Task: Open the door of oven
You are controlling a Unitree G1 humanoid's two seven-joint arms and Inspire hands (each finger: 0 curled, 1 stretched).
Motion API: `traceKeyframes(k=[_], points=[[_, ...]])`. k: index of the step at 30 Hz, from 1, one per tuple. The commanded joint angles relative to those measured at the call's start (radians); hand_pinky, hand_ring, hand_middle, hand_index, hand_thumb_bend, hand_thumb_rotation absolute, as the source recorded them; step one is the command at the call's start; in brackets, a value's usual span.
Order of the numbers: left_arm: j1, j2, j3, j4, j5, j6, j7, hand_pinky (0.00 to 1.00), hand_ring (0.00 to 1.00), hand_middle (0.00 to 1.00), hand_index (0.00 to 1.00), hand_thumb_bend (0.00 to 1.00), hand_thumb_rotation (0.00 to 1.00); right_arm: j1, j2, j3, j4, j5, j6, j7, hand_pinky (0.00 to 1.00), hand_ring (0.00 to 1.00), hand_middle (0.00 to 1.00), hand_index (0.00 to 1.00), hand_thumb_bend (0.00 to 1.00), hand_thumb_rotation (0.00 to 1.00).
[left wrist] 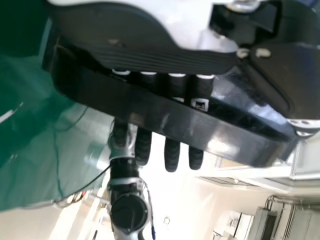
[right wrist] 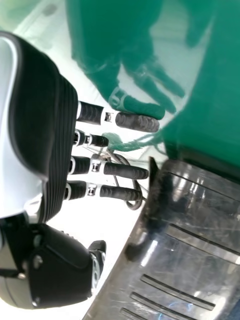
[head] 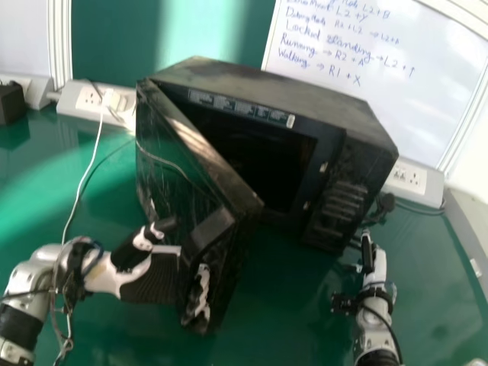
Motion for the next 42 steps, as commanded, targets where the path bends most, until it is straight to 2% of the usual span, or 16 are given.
traceKeyframes(k=[1,4,6,10,11,13,15,19,20,23,27,29,33,35,36,42], points=[[-0.103,-0.084,0.157,0.013,-0.207,-0.217,-0.072,0.03,0.08,0.16,0.42,0.56,0.15,0.003,0.001,-0.004,0.017,0.000,0.018,0.002,0.37,0.47,0.65,0.66,0.62,1.00],[-0.171,-0.359,0.312,0.153,-0.273,-0.927,-0.102,0.06,0.10,0.19,0.47,0.49,0.08,0.002,-0.001,0.000,0.017,-0.004,0.018,0.000,0.37,0.47,0.65,0.65,0.64,1.00],[-0.139,-0.427,0.334,0.144,-0.217,-1.170,0.031,0.06,0.10,0.19,0.48,0.48,0.07,0.002,-0.001,0.002,0.017,-0.006,0.020,-0.001,0.37,0.46,0.65,0.65,0.63,1.00],[-0.152,-0.574,0.362,0.164,-0.216,-1.410,0.244,0.03,0.08,0.17,0.50,0.49,0.04,0.003,-0.001,0.001,0.017,-0.004,0.018,-0.001,0.37,0.46,0.65,0.65,0.61,1.00],[-0.170,-0.585,0.372,0.191,-0.235,-1.467,0.247,0.03,0.08,0.17,0.62,0.43,0.02,0.003,-0.001,0.001,0.017,-0.004,0.017,-0.002,0.37,0.46,0.65,0.65,0.62,1.00],[-0.182,-0.568,0.380,0.207,-0.316,-1.401,0.153,0.04,0.09,0.18,0.72,0.38,0.02,0.004,-0.001,0.004,0.017,-0.007,0.016,-0.004,0.36,0.46,0.65,0.65,0.63,1.00],[-0.214,-0.534,0.397,0.233,-0.373,-1.423,0.070,0.05,0.11,0.21,0.54,0.47,0.05,0.004,-0.002,0.005,0.017,-0.008,0.017,-0.005,0.36,0.46,0.66,0.66,0.64,1.00],[-0.314,-0.528,0.447,0.273,-0.504,-1.626,-0.058,0.10,0.17,0.27,0.49,0.48,0.07,0.001,-0.001,-0.003,0.017,0.001,0.020,0.001,0.36,0.47,0.66,0.66,0.65,1.00],[-0.317,-0.512,0.455,0.288,-0.512,-1.564,-0.110,0.11,0.19,0.30,0.49,0.47,0.07,0.001,-0.002,-0.002,0.017,0.000,0.020,0.002,0.36,0.47,0.65,0.65,0.66,1.00],[-0.188,-0.418,0.384,0.244,-0.363,-1.156,0.010,0.09,0.16,0.25,0.49,0.48,0.09,0.002,-0.003,0.000,0.016,-0.002,0.019,0.003,0.37,0.47,0.65,0.65,0.66,1.00],[-0.054,-0.063,0.273,0.072,-0.247,-0.411,0.011,0.11,0.18,0.28,0.48,0.51,0.07,0.000,-0.001,-0.005,0.016,0.003,0.020,0.003,0.36,0.46,0.65,0.66,0.66,1.00],[-0.051,-0.011,0.276,0.043,-0.225,-0.329,0.010,0.12,0.19,0.30,0.48,0.51,0.08,-0.001,-0.001,-0.008,0.017,0.006,0.023,0.003,0.36,0.46,0.65,0.65,0.68,1.00],[-0.024,-0.062,0.313,-0.026,-0.192,-0.469,0.062,0.07,0.14,0.23,0.48,0.50,0.10,0.001,-0.005,-0.002,0.017,-0.001,0.018,0.011,0.36,0.45,0.66,0.66,0.67,1.00],[-0.013,-0.032,0.310,-0.050,-0.225,-0.347,0.055,0.03,0.09,0.16,0.32,0.74,0.58,0.002,-0.006,0.000,0.017,-0.002,0.019,0.013,0.37,0.46,0.66,0.67,0.66,1.00],[-0.009,-0.020,0.309,-0.066,-0.238,-0.293,0.062,0.03,0.08,0.14,0.29,0.78,0.65,0.002,-0.007,0.000,0.017,-0.003,0.020,0.013,0.37,0.47,0.67,0.67,0.65,1.00],[0.066,0.021,0.372,-0.199,-0.182,-0.279,0.162,0.05,0.09,0.15,0.24,0.99,0.73,0.001,-0.007,0.000,0.017,-0.003,0.019,0.007,0.37,0.46,0.66,0.66,0.64,1.00]])
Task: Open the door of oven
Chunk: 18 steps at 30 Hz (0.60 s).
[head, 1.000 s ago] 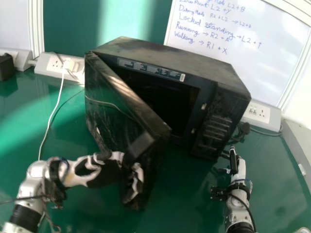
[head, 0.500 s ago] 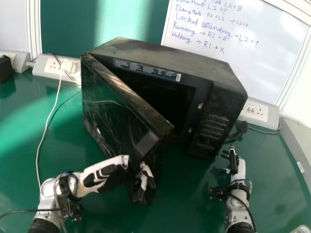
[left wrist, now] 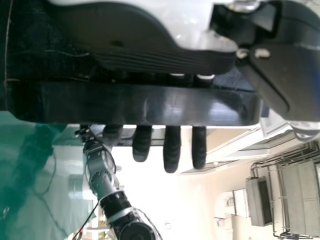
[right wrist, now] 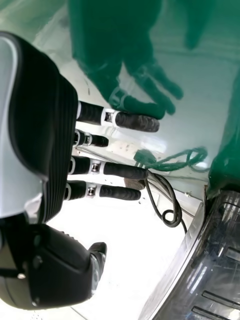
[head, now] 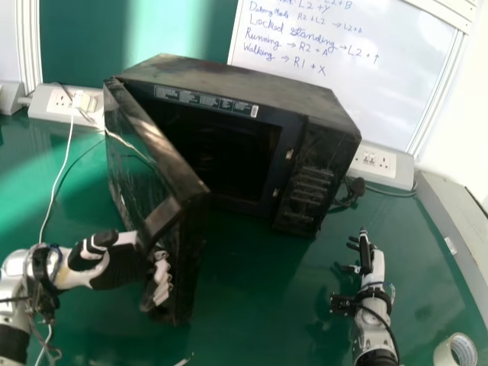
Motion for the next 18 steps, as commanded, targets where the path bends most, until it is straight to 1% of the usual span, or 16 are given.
traceKeyframes(k=[1,2,4,5,6,7,9,10,11,12,13,14,15,16,17,18], points=[[-0.062,0.048,0.214,-0.139,-0.216,-0.050,0.200,0.06,0.10,0.16,0.26,0.99,0.74,0.001,-0.006,-0.002,0.016,-0.003,0.016,0.001,0.37,0.45,0.65,0.66,0.65,1.00],[-0.057,0.063,0.224,-0.140,-0.212,-0.049,0.191,0.05,0.11,0.17,0.29,0.98,0.77,0.001,-0.006,-0.001,0.016,-0.004,0.017,-0.001,0.36,0.46,0.65,0.66,0.66,1.00],[-0.043,0.083,0.244,-0.154,-0.212,-0.030,0.196,0.06,0.12,0.19,0.35,0.99,0.78,0.001,-0.006,-0.003,0.016,-0.002,0.018,-0.001,0.37,0.47,0.65,0.66,0.68,1.00],[-0.039,0.078,0.254,-0.165,-0.203,-0.053,0.210,0.05,0.11,0.17,0.33,1.00,0.78,0.000,-0.005,-0.004,0.017,-0.001,0.019,0.000,0.37,0.47,0.65,0.66,0.69,1.00],[-0.042,0.058,0.268,-0.167,-0.195,-0.110,0.224,0.05,0.11,0.17,0.29,0.99,0.79,0.000,-0.005,-0.004,0.017,-0.001,0.019,0.000,0.37,0.47,0.65,0.66,0.70,1.00],[-0.054,0.048,0.277,-0.154,-0.218,-0.127,0.206,0.06,0.12,0.17,0.27,0.95,0.82,0.000,-0.005,-0.004,0.017,-0.002,0.019,0.000,0.37,0.47,0.65,0.66,0.69,1.00],[-0.081,0.055,0.287,-0.123,-0.264,-0.123,0.144,0.07,0.14,0.19,0.33,0.84,0.79,-0.002,-0.005,-0.004,0.017,-0.001,0.021,-0.002,0.37,0.47,0.65,0.66,0.69,1.00],[-0.089,0.056,0.294,-0.118,-0.278,-0.118,0.139,0.10,0.17,0.22,0.35,0.80,0.79,-0.003,-0.005,-0.005,0.017,0.000,0.023,-0.002,0.37,0.47,0.65,0.65,0.68,1.00],[-0.088,0.046,0.305,-0.128,-0.269,-0.143,0.164,0.14,0.20,0.24,0.34,0.79,0.77,-0.003,-0.006,-0.006,0.017,0.001,0.023,0.000,0.37,0.47,0.65,0.65,0.67,1.00],[-0.079,0.038,0.313,-0.151,-0.247,-0.174,0.196,0.15,0.20,0.24,0.32,0.79,0.78,-0.003,-0.006,-0.006,0.017,0.000,0.022,0.001,0.37,0.47,0.65,0.65,0.66,1.00],[-0.070,0.012,0.323,-0.189,-0.225,-0.216,0.249,0.13,0.18,0.21,0.28,0.81,0.81,-0.003,-0.007,-0.004,0.017,-0.002,0.021,-0.001,0.37,0.47,0.65,0.65,0.66,1.00],[-0.064,-0.007,0.327,-0.217,-0.210,-0.244,0.283,0.07,0.11,0.15,0.21,0.82,0.83,-0.003,-0.007,-0.003,0.017,-0.003,0.020,-0.002,0.37,0.47,0.65,0.66,0.67,1.00],[-0.068,-0.034,0.335,-0.234,-0.189,-0.315,0.310,0.04,0.09,0.13,0.18,0.83,0.83,-0.003,-0.007,-0.003,0.017,-0.003,0.022,-0.003,0.37,0.47,0.65,0.66,0.67,1.00],[-0.067,-0.029,0.335,-0.240,-0.211,-0.293,0.296,0.03,0.08,0.12,0.17,0.79,0.87,-0.005,-0.007,-0.005,0.016,-0.001,0.024,-0.002,0.37,0.47,0.66,0.66,0.67,1.00],[-0.069,-0.039,0.341,-0.239,-0.228,-0.304,0.293,0.02,0.06,0.11,0.17,0.78,0.86,-0.005,-0.007,-0.005,0.016,0.000,0.024,-0.002,0.37,0.47,0.66,0.66,0.66,1.00],[-0.070,-0.039,0.347,-0.234,-0.255,-0.289,0.282,0.02,0.07,0.12,0.16,0.76,0.85,-0.004,-0.007,-0.005,0.016,0.000,0.020,-0.002,0.36,0.47,0.66,0.65,0.66,1.00]])
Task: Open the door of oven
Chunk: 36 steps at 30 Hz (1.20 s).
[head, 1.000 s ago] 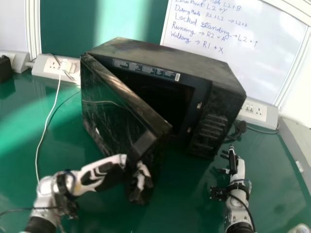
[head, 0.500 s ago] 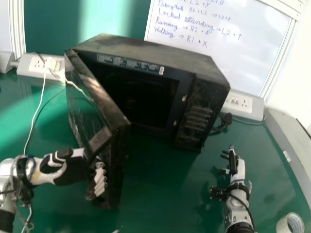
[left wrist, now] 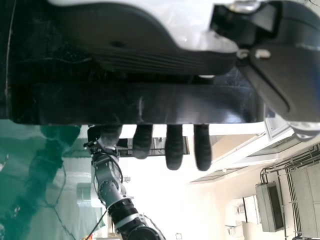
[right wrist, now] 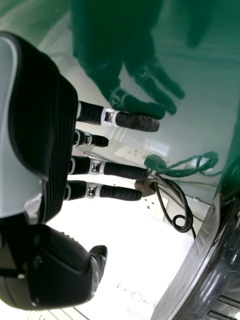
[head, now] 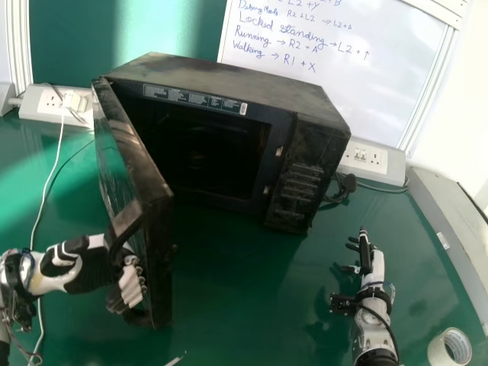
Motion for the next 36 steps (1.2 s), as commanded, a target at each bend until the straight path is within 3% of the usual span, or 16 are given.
traceKeyframes(k=[1,4,6,8,12,14,17,20,21,24,27,30,33,36], points=[[-0.153,-0.001,0.267,-0.143,-0.259,-0.243,0.247,0.03,0.08,0.13,0.17,0.75,0.83,-0.002,-0.007,-0.005,0.015,-0.001,0.009,-0.003,0.36,0.47,0.65,0.65,0.65,1.00],[-0.142,0.064,0.287,-0.133,-0.249,-0.218,0.208,0.09,0.12,0.17,0.20,0.78,0.89,-0.002,-0.006,-0.011,0.016,0.006,0.009,0.002,0.36,0.46,0.65,0.64,0.66,1.00],[-0.134,0.080,0.298,-0.139,-0.249,-0.204,0.212,0.10,0.13,0.17,0.19,0.80,0.91,-0.003,-0.006,-0.009,0.015,0.003,0.013,-0.003,0.36,0.46,0.65,0.65,0.66,1.00],[-0.123,0.084,0.308,-0.152,-0.231,-0.221,0.229,0.07,0.11,0.17,0.19,0.84,0.91,-0.004,-0.006,-0.008,0.016,0.001,0.016,-0.006,0.36,0.47,0.65,0.65,0.66,1.00],[-0.107,0.128,0.325,-0.152,-0.277,-0.137,0.200,0.01,0.07,0.14,0.17,0.95,0.89,-0.002,-0.006,-0.011,0.016,0.005,0.012,-0.005,0.37,0.48,0.66,0.66,0.68,1.00],[-0.096,0.119,0.340,-0.162,-0.260,-0.171,0.233,0.02,0.07,0.13,0.18,0.98,0.88,-0.002,-0.006,-0.011,0.015,0.004,0.010,-0.005,0.37,0.47,0.66,0.66,0.68,1.00],[-0.094,0.136,0.355,-0.149,-0.337,-0.114,0.194,0.03,0.08,0.14,0.19,0.93,0.86,-0.003,-0.007,-0.010,0.016,0.002,0.012,-0.008,0.36,0.47,0.65,0.64,0.66,1.00],[-0.094,0.145,0.380,-0.141,-0.383,-0.100,0.190,0.04,0.08,0.13,0.21,0.94,0.80,0.000,-0.007,-0.010,0.015,0.002,0.007,-0.008,0.36,0.47,0.65,0.64,0.68,1.00],[-0.093,0.149,0.384,-0.140,-0.396,-0.090,0.184,0.06,0.10,0.15,0.26,0.96,0.76,0.000,-0.007,-0.010,0.015,0.002,0.005,-0.008,0.36,0.47,0.65,0.64,0.69,1.00],[-0.080,0.162,0.404,-0.149,-0.390,-0.120,0.189,0.02,0.06,0.13,0.24,0.98,0.76,-0.001,-0.007,-0.012,0.015,0.006,0.010,-0.003,0.36,0.47,0.65,0.65,0.68,1.00],[-0.071,0.183,0.415,-0.141,-0.421,-0.094,0.176,0.01,0.04,0.10,0.23,0.96,0.74,-0.002,-0.008,-0.008,0.015,0.002,0.011,-0.003,0.36,0.48,0.66,0.66,0.66,1.00],[-0.069,0.184,0.424,-0.134,-0.444,-0.085,0.171,0.02,0.05,0.10,0.20,0.96,0.74,-0.004,-0.008,-0.013,0.015,0.006,0.014,-0.003,0.36,0.47,0.64,0.65,0.65,1.00],[-0.071,0.176,0.446,-0.123,-0.439,-0.125,0.187,0.05,0.07,0.11,0.21,0.96,0.74,-0.004,-0.008,-0.019,0.015,0.012,0.010,0.001,0.37,0.47,0.64,0.65,0.66,1.00],[-0.068,0.196,0.460,-0.103,-0.453,-0.108,0.170,0.05,0.08,0.13,0.23,0.99,0.74,-0.003,-0.010,-0.013,0.016,0.004,0.012,-0.004,0.36,0.47,0.65,0.65,0.68,1.00]])
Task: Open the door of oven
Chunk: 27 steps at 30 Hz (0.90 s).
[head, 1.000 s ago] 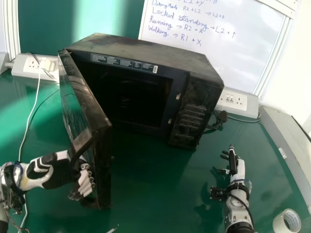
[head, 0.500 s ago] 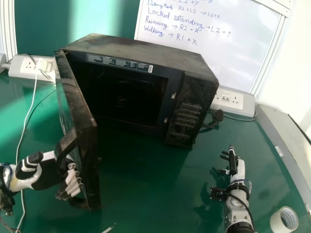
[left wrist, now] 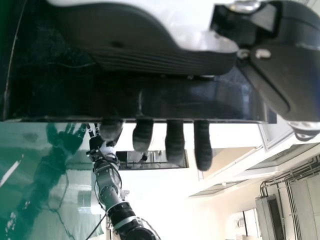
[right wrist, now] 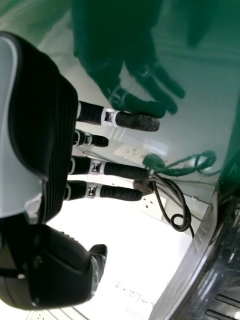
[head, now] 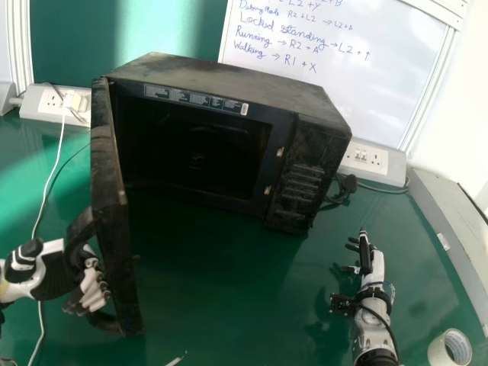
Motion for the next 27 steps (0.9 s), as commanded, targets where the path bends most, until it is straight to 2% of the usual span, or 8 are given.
traceKeyframes(k=[1,4,9,12,16,20,22,27], points=[[-0.199,0.085,0.356,-0.057,-0.324,-0.187,0.207,0.05,0.08,0.13,0.23,0.99,0.74,-0.003,-0.011,-0.009,0.017,0.003,0.010,-0.004,0.36,0.47,0.66,0.66,0.67,1.00],[-0.193,0.095,0.372,-0.058,-0.285,-0.222,0.217,0.02,0.07,0.12,0.19,1.00,0.77,-0.002,-0.011,-0.004,0.017,-0.002,0.009,-0.007,0.36,0.47,0.65,0.65,0.66,1.00],[-0.191,0.098,0.399,-0.061,-0.312,-0.204,0.232,0.03,0.06,0.10,0.17,0.96,0.72,-0.002,-0.011,-0.012,0.017,0.006,0.007,0.001,0.37,0.47,0.65,0.65,0.67,1.00],[-0.191,0.112,0.418,-0.053,-0.321,-0.187,0.242,0.00,0.03,0.07,0.15,0.97,0.71,-0.002,-0.012,-0.010,0.017,0.003,0.010,-0.003,0.37,0.47,0.65,0.66,0.68,1.00],[-0.194,0.101,0.449,-0.054,-0.322,-0.183,0.301,0.00,0.01,0.06,0.15,0.99,0.71,-0.003,-0.013,-0.009,0.017,0.002,0.012,-0.005,0.36,0.47,0.65,0.65,0.68,1.00],[-0.207,0.108,0.478,-0.027,-0.300,-0.216,0.294,0.00,0.01,0.05,0.13,0.99,0.77,-0.003,-0.014,-0.010,0.017,0.004,0.010,0.000,0.37,0.47,0.66,0.66,0.65,1.00],[-0.210,0.120,0.489,-0.012,-0.301,-0.204,0.285,0.00,0.00,0.05,0.13,1.00,0.76,-0.003,-0.013,-0.010,0.016,0.004,0.008,0.000,0.37,0.47,0.66,0.65,0.65,1.00],[-0.222,0.165,0.533,0.063,-0.283,-0.257,0.285,0.00,0.01,0.06,0.11,1.00,0.80,0.000,-0.013,-0.010,0.017,0.003,0.006,0.002,0.38,0.48,0.66,0.66,0.69,1.00]])
